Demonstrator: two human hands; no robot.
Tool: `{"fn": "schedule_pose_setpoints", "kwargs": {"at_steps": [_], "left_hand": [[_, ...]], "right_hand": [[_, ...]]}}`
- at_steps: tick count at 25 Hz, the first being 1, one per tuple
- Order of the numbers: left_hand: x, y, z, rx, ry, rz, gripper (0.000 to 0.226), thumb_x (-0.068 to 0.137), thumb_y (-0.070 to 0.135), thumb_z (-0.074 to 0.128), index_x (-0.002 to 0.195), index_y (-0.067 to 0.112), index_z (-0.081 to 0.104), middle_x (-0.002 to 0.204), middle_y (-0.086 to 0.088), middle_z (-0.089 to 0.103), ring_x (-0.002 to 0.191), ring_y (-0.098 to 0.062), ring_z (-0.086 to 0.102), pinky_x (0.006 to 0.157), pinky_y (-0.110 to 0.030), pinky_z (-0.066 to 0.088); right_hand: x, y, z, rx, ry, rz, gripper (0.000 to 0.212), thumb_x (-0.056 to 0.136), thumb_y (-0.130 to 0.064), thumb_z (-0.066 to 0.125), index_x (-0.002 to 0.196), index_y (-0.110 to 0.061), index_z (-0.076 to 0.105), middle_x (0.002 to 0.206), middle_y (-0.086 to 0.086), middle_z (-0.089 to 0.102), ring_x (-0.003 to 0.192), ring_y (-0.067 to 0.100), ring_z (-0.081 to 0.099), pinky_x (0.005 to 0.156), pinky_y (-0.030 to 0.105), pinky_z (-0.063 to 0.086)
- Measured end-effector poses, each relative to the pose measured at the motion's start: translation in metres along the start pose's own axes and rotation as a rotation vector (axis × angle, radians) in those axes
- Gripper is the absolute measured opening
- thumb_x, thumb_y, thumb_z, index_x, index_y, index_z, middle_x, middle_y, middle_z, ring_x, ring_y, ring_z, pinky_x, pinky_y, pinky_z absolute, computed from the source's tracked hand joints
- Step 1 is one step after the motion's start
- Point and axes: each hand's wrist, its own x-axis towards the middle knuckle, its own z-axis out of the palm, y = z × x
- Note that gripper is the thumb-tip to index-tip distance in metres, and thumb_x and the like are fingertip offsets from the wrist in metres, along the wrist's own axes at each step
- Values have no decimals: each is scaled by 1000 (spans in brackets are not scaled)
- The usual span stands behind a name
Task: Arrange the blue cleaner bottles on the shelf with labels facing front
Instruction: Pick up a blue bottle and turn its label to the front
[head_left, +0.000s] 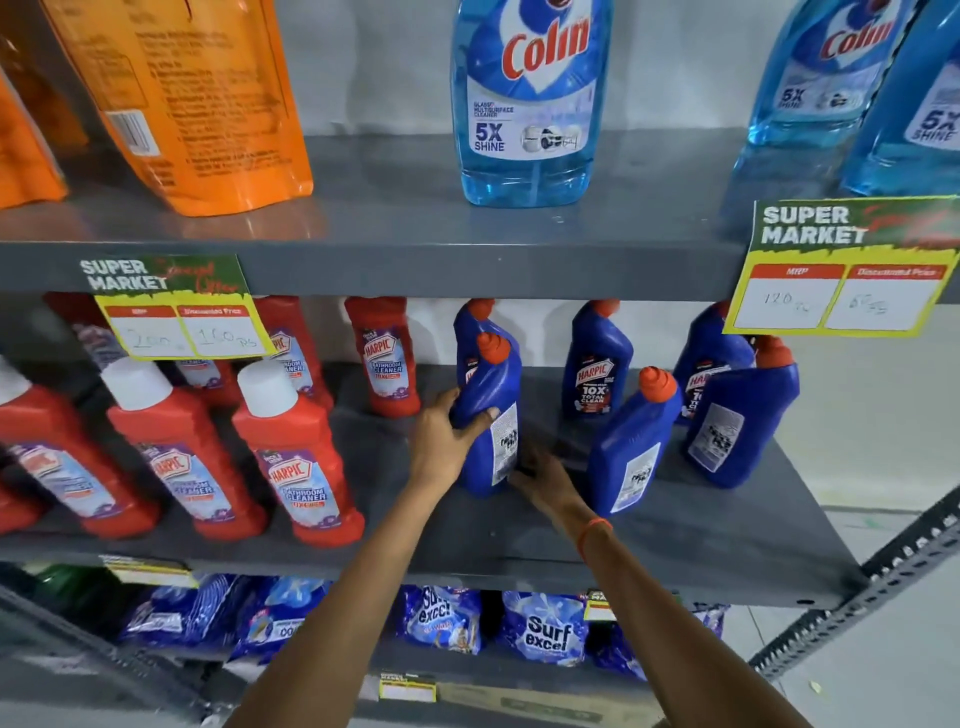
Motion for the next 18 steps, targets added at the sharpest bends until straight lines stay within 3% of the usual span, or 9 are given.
{"fn": "schedule_pose_setpoints", "kwargs": {"at_steps": [2,5,7,9,11,13,16,18], "left_hand": [[6,-3,-11,-177,-102,-52,29,72,35,74,96,23,64,99,-8,71,90,-24,67,83,-46,55],[10,0,-22,-332,-195,-92,27,82,15,67,105,26,60,102,-2,69,92,-15,66,85,-33,54],[7,3,-22,-400,-201,-121,29,87,15,60,115,24,55,108,0,66,94,-8,66,79,-21,55],[2,10,-15,-426,-211,-148,27,89,22,58,114,30,51,109,6,65,91,1,66,73,-15,54],[-1,14,-3,-364,-214,-132,49,76,39,72,117,27,48,114,4,66,99,-4,65,81,-22,54],[-2,21,7,-340,-111,-162,75,55,51,82,116,21,49,112,-3,68,99,-15,66,84,-31,54],[5,31,6,-354,73,-235,41,64,26,81,96,19,57,95,-5,69,86,-21,67,75,-29,54],[8,29,-2,-390,97,-244,30,72,8,75,96,13,59,89,-7,67,82,-23,65,69,-26,54]], "right_hand": [[-3,-2,-9,169,-170,25,45,78,14,58,116,-10,56,110,6,69,98,15,63,82,22,54],[-8,-6,-12,332,-290,59,50,75,11,66,119,-7,53,107,6,69,94,16,66,76,25,59],[-10,-4,-5,338,-189,35,56,71,8,72,121,0,47,114,16,64,94,22,64,70,27,60],[-13,-6,2,306,-39,15,51,69,4,75,111,-4,47,112,18,64,88,21,63,68,30,59],[-15,-10,8,195,92,-20,47,68,-1,77,100,-12,43,98,7,65,79,14,60,66,23,52],[-18,-11,13,94,128,-67,46,70,-4,75,96,-15,38,91,-2,60,78,13,57,61,14,46],[-21,-8,16,55,88,-106,46,71,-5,75,96,-14,38,96,2,61,87,19,59,71,15,48],[-21,-6,13,96,38,-88,51,68,-4,78,102,-11,40,103,5,60,95,22,60,86,37,52]]}}
